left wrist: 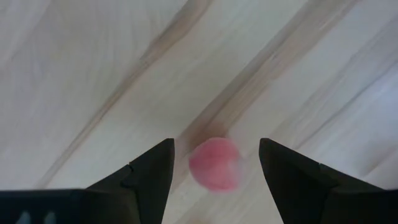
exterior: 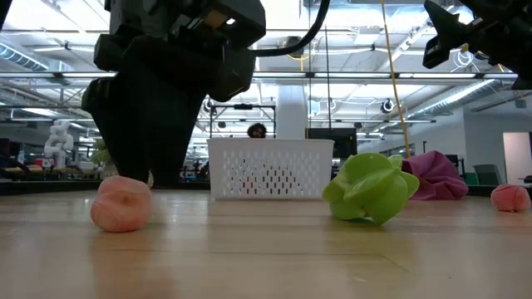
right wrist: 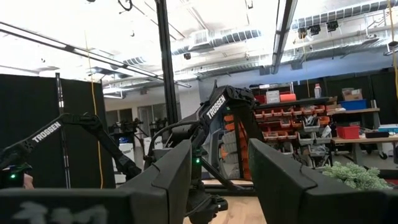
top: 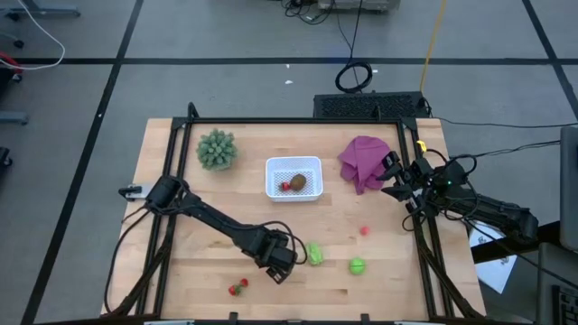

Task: Pick and placing Produce into tupperware
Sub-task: Put the left pink peach into the white bin

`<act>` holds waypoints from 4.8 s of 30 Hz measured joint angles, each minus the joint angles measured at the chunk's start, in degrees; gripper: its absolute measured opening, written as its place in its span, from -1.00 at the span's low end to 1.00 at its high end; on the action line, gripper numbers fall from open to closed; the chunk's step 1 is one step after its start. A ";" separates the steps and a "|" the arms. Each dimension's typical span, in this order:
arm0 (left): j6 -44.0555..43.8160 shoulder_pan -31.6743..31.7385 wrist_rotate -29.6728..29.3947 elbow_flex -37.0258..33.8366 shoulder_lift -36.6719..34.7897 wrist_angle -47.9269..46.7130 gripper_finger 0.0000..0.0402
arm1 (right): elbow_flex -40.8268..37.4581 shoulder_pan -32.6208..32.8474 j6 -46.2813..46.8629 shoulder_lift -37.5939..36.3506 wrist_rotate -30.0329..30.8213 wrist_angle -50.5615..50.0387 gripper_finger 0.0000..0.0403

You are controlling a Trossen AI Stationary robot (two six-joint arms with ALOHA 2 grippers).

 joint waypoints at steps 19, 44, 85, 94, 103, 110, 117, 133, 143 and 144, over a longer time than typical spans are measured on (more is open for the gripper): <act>-1.59 -0.37 1.10 0.00 0.01 -0.50 0.19 | 0.00 0.01 0.00 0.02 -0.02 0.00 -0.25; -3.71 -0.92 2.55 -4.37 -0.07 3.74 0.19 | 0.00 0.01 1.05 0.01 -0.07 0.00 -0.25; -1.64 -0.25 6.07 -4.37 -0.05 4.16 -0.32 | 0.00 0.00 1.05 0.00 -0.04 0.00 -0.25; -1.50 0.16 7.07 -4.37 -0.60 3.97 -0.32 | 0.00 0.02 1.04 0.01 -0.04 0.01 -0.25; -0.41 1.90 4.35 -4.33 -5.89 1.39 -0.32 | 0.02 0.02 1.05 0.04 -0.03 0.20 -0.25; 5.38 6.71 1.63 -4.33 -13.07 -3.01 -0.32 | 0.04 0.02 1.05 0.04 -0.02 0.00 -0.25; 16.56 15.65 -0.13 -4.33 -17.86 -3.55 -0.32 | 0.04 0.02 0.86 0.00 0.00 0.07 -0.25; 41.57 36.44 -1.94 4.13 -16.35 -2.00 -0.32 | 0.04 0.02 -1.57 0.01 0.00 -0.44 -0.25; 47.04 41.09 4.82 5.08 -3.65 1.00 -0.32 | 0.02 0.00 -3.06 0.04 0.00 -2.08 -0.25; 47.47 41.30 4.84 5.89 -2.48 0.48 -0.32 | 0.02 0.00 -3.08 0.04 0.00 -2.36 -0.25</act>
